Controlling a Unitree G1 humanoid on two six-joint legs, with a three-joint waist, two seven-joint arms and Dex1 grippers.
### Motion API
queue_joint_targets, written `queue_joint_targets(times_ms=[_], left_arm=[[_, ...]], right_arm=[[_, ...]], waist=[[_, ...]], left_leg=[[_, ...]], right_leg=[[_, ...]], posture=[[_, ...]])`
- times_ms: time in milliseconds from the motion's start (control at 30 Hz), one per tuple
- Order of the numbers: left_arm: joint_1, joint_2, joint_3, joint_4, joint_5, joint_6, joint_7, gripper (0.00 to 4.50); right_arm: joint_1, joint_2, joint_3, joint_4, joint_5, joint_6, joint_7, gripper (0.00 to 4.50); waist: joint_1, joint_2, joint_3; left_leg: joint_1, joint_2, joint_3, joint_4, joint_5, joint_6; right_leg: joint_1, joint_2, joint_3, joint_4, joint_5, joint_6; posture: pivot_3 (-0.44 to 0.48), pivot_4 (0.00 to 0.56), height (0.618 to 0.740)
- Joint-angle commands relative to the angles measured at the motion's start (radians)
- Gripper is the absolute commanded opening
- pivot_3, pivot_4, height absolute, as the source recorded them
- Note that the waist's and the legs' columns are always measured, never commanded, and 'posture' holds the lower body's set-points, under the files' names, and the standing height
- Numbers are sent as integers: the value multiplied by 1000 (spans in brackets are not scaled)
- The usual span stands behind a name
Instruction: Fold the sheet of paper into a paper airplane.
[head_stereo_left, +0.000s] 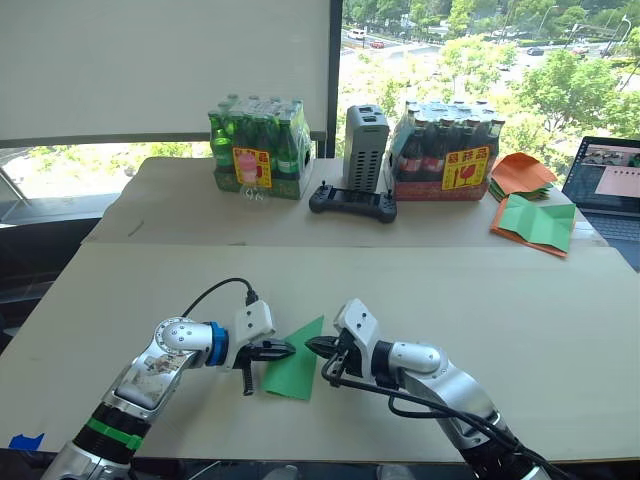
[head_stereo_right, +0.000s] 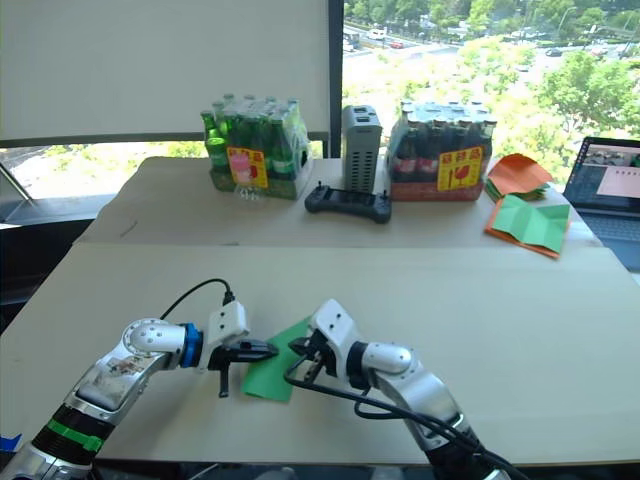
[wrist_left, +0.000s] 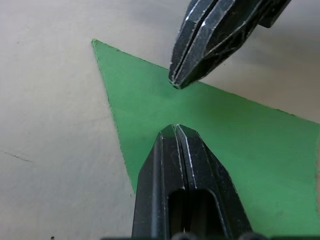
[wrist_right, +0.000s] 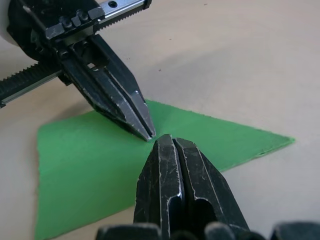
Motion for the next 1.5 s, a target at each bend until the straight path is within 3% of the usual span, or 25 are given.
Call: queue_joint_targets(times_ms=[33,733,1500], left_arm=[[36,14,-18,-10,19,15,4,40],[63,20,-10,-72,15,52,25,40],[48,26,-8,-70,13,58,19,40]], right_arm=[[-18,-12,21,45,-27,21,10,0],[-145,37,-60,280,-40,-24,-17,0],[14,-11,13,68,-16,-14,81,0]], waist=[[0,0,0],[0,0,-1],[0,0,-1]], left_leg=[[0,0,0,0,0,0],[6,0,0,-1,0,1],[6,0,0,-1,-1,1]], right_leg=[[0,0,0,0,0,0],[6,0,0,0,0,0],[6,0,0,-1,0,0]], posture=[[0,150,675],[0,150,675],[0,150,675]])
